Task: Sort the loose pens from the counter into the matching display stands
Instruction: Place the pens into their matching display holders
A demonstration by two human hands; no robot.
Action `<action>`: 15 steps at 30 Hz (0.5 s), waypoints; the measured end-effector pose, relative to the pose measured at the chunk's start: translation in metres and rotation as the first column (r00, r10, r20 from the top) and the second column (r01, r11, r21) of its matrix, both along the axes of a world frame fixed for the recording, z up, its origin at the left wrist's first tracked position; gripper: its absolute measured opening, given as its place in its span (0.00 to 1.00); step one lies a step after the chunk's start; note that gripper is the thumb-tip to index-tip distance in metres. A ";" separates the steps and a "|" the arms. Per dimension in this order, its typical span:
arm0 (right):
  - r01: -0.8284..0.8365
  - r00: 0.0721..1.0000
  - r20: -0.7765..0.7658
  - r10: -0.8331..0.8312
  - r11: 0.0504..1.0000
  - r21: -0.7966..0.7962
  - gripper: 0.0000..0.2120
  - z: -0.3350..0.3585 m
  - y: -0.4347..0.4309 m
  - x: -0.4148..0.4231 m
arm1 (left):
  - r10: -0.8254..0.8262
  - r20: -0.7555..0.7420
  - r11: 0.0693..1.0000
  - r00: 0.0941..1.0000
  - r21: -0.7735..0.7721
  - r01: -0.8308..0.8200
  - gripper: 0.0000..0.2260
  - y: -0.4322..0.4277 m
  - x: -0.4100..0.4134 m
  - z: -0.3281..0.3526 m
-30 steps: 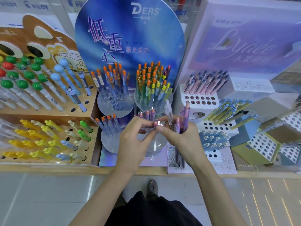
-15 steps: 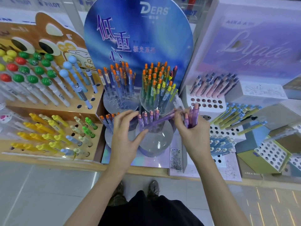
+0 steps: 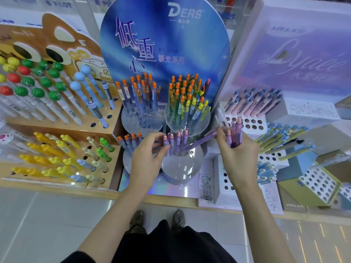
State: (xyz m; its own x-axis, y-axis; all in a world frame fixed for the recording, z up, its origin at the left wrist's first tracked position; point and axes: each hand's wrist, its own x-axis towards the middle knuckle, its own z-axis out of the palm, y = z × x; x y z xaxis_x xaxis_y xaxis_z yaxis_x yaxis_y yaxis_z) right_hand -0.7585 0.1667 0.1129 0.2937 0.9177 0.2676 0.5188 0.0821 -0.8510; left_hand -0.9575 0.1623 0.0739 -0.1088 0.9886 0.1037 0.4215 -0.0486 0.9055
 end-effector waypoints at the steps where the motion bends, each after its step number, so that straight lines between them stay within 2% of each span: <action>1: 0.005 1.000 0.001 -0.005 1.000 -0.005 0.18 -0.001 0.001 0.001 | 0.002 -0.001 1.000 1.000 -0.001 -0.002 0.15 0.000 0.000 0.000; 8: -0.005 0.999 0.049 0.005 1.000 -0.006 0.18 0.003 0.003 0.002 | 0.007 0.015 1.000 1.000 -0.003 -0.007 0.16 0.000 0.000 0.000; 12: -0.175 0.964 0.214 0.158 0.982 0.066 0.24 0.017 -0.001 -0.004 | -0.017 0.018 1.000 1.000 -0.009 0.017 0.16 0.000 0.000 0.000; 15: -0.211 0.941 0.284 0.186 0.976 0.059 0.26 0.020 -0.002 -0.004 | -0.029 0.040 1.000 0.999 -0.009 0.030 0.15 0.001 -0.001 0.001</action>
State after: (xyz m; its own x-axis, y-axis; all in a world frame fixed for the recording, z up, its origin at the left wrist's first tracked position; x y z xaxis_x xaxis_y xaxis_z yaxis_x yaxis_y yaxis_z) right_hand -0.7625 0.1646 0.1334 0.0116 0.9193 0.3934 0.6974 0.2744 -0.6620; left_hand -0.9584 0.1632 0.0750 -0.0834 0.9924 0.0906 0.3837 -0.0519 0.9220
